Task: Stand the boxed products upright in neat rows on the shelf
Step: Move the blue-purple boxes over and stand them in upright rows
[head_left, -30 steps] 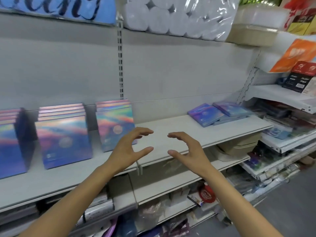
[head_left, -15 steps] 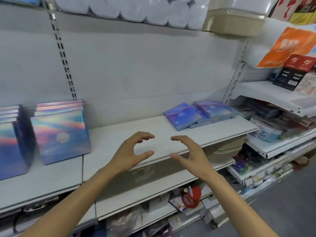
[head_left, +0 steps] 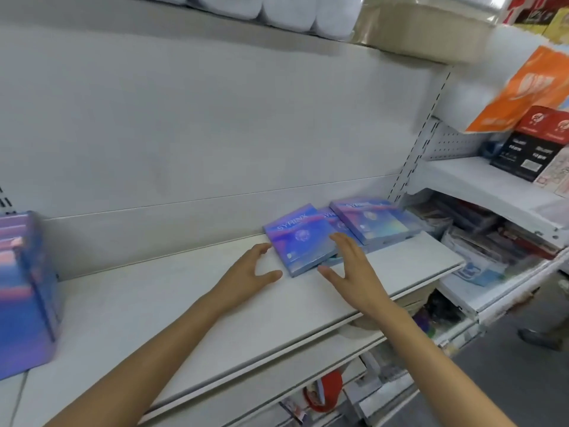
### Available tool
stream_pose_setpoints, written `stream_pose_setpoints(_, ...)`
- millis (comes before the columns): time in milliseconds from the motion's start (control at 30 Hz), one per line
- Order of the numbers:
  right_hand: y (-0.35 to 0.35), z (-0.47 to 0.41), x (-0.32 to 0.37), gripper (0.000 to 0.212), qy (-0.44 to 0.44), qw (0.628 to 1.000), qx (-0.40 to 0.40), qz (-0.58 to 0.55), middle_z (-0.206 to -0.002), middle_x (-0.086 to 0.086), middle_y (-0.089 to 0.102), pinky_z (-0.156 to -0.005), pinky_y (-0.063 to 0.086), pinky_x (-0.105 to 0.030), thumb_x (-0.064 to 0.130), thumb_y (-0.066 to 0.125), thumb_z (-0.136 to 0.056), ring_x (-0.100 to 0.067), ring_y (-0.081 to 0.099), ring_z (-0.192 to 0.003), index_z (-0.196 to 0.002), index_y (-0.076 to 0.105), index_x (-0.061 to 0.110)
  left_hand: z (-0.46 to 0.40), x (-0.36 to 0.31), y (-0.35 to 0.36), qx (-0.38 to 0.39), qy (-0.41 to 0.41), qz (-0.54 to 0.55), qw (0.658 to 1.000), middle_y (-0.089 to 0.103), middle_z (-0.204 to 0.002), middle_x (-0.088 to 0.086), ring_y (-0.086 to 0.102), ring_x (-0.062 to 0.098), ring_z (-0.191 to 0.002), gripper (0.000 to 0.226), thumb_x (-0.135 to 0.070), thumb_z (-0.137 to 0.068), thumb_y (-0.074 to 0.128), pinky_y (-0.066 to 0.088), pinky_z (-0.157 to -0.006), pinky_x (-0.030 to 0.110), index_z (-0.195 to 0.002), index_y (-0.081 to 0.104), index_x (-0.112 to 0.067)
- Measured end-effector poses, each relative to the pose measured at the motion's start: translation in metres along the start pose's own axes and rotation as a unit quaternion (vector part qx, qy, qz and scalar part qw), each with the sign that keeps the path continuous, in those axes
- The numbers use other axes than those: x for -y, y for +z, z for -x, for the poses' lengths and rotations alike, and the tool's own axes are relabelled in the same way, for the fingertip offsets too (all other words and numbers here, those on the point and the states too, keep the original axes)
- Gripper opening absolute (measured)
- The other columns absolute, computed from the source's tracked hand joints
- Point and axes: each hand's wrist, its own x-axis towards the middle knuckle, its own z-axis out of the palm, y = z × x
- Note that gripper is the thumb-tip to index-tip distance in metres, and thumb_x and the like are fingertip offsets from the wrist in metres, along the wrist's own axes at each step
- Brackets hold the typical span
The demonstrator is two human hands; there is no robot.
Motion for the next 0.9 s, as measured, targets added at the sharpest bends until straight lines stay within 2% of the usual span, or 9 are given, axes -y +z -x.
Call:
stream_pose_setpoints(233, 0.012, -0.030, -0.027, 0.073, 0.020, 0.996, 0.025, 0.087, -0.155, -0.007, 0.034, -0.109, 0.038, -0.036, 0.048, 0.061, -0.095, -0.027, 0.037, -0.140, -0.154, 0.029, 0.021, -0.021, -0.004, 0.021, 0.027, -0.073, -0.070, 0.995, 0.004, -0.170, 0.000, 0.004, 0.013, -0.156, 0.093, -0.058, -0.096, 0.054, 0.008, -0.121, 0.024, -0.162, 0.000, -0.021)
stream_pose_setpoints(300, 0.018, -0.030, -0.030, 0.076, 0.004, 0.994, 0.023, 0.103, -0.156, -0.006, 0.035, -0.112, 0.036, -0.037, 0.050, 0.062, -0.092, -0.029, 0.034, -0.143, -0.155, 0.029, 0.023, -0.028, -0.010, 0.028, 0.013, -0.068, -0.054, 0.996, 0.012, -0.168, -0.001, 0.011, 0.014, -0.155, 0.099, -0.063, -0.094, 0.054, 0.009, -0.119, 0.023, -0.161, -0.002, -0.019)
stream_pose_setpoints(400, 0.016, -0.031, -0.037, 0.074, -0.023, 0.992, 0.039, 0.114, -0.159, 0.000, 0.035, -0.117, 0.029, -0.036, 0.052, 0.060, -0.093, -0.026, 0.026, -0.149, -0.155, 0.029, 0.027, -0.037, -0.019, 0.039, -0.012, -0.092, 0.020, 0.995, 0.026, -0.163, -0.003, 0.023, 0.017, -0.150, 0.120, -0.084, -0.068, 0.050, 0.016, -0.123, 0.034, -0.161, 0.011, -0.019)
stream_pose_setpoints(467, 0.006, -0.037, -0.043, 0.071, -0.021, 0.996, 0.039, 0.083, -0.155, 0.002, 0.040, -0.111, 0.037, -0.034, 0.049, 0.063, -0.093, -0.022, 0.035, -0.144, -0.154, 0.032, 0.029, -0.039, -0.024, 0.044, -0.046, -0.103, 0.200, 0.973, 0.040, -0.154, -0.009, 0.038, 0.010, -0.141, 0.096, -0.063, -0.075, 0.067, 0.033, -0.113, 0.025, -0.154, 0.030, -0.022)
stream_pose_setpoints(533, -0.002, -0.042, -0.048, 0.073, -0.009, 0.998, 0.044, 0.042, -0.156, 0.003, 0.040, -0.106, 0.042, -0.034, 0.046, 0.066, -0.092, -0.020, 0.040, -0.142, -0.154, 0.032, 0.029, -0.038, -0.033, 0.044, -0.088, -0.099, 0.389, 0.912, 0.052, -0.147, -0.007, 0.053, 0.008, -0.127, 0.074, -0.031, -0.085, 0.075, 0.040, -0.098, 0.015, -0.149, 0.040, -0.020)
stream_pose_setpoints(600, -0.006, -0.044, -0.051, 0.077, -0.014, 0.998, 0.058, 0.036, -0.159, 0.003, 0.037, -0.108, 0.041, -0.034, 0.049, 0.064, -0.092, -0.019, 0.037, -0.145, -0.156, 0.027, 0.030, -0.041, -0.033, 0.042, -0.105, -0.109, 0.528, 0.836, 0.056, -0.146, 0.005, 0.057, 0.015, -0.125, 0.092, -0.022, -0.077, 0.080, 0.047, -0.097, 0.022, -0.154, 0.033, -0.003)
stream_pose_setpoints(700, -0.008, -0.042, -0.055, 0.076, -0.022, 0.997, 0.071, 0.026, -0.162, 0.004, 0.031, -0.113, 0.035, -0.032, 0.052, 0.060, -0.094, -0.016, 0.029, -0.150, -0.157, 0.023, 0.034, -0.043, -0.033, 0.042, -0.135, -0.111, 0.594, 0.786, 0.069, -0.127, 0.015, 0.069, 0.024, -0.112, 0.091, -0.016, -0.072, 0.079, 0.061, -0.081, 0.029, -0.150, 0.036, 0.002)
stream_pose_setpoints(800, -0.011, -0.040, -0.061, 0.076, -0.031, 0.996, 0.083, 0.012, -0.164, 0.003, 0.027, -0.116, 0.031, -0.032, 0.054, 0.059, -0.093, -0.017, 0.025, -0.152, -0.157, 0.021, 0.039, -0.043, -0.033, 0.038, -0.185, -0.161, 0.626, 0.740, 0.070, -0.107, 0.014, 0.074, 0.020, -0.087, 0.023, -0.008, -0.091, 0.064, 0.061, -0.070, 0.028, -0.114, 0.063, -0.003)
stream_pose_setpoints(900, -0.013, -0.039, -0.064, 0.076, -0.053, 0.994, 0.096, 0.019, -0.164, 0.004, 0.027, -0.117, 0.029, -0.031, 0.052, 0.061, -0.093, -0.015, 0.023, -0.152, -0.156, 0.023, 0.040, -0.038, -0.036, 0.036, -0.132, -0.165, 0.608, 0.765, 0.073, -0.096, 0.011, 0.069, 0.020, -0.082, 0.012, -0.011, -0.094, 0.061, 0.057, -0.078, 0.030, -0.102, 0.068, -0.005)
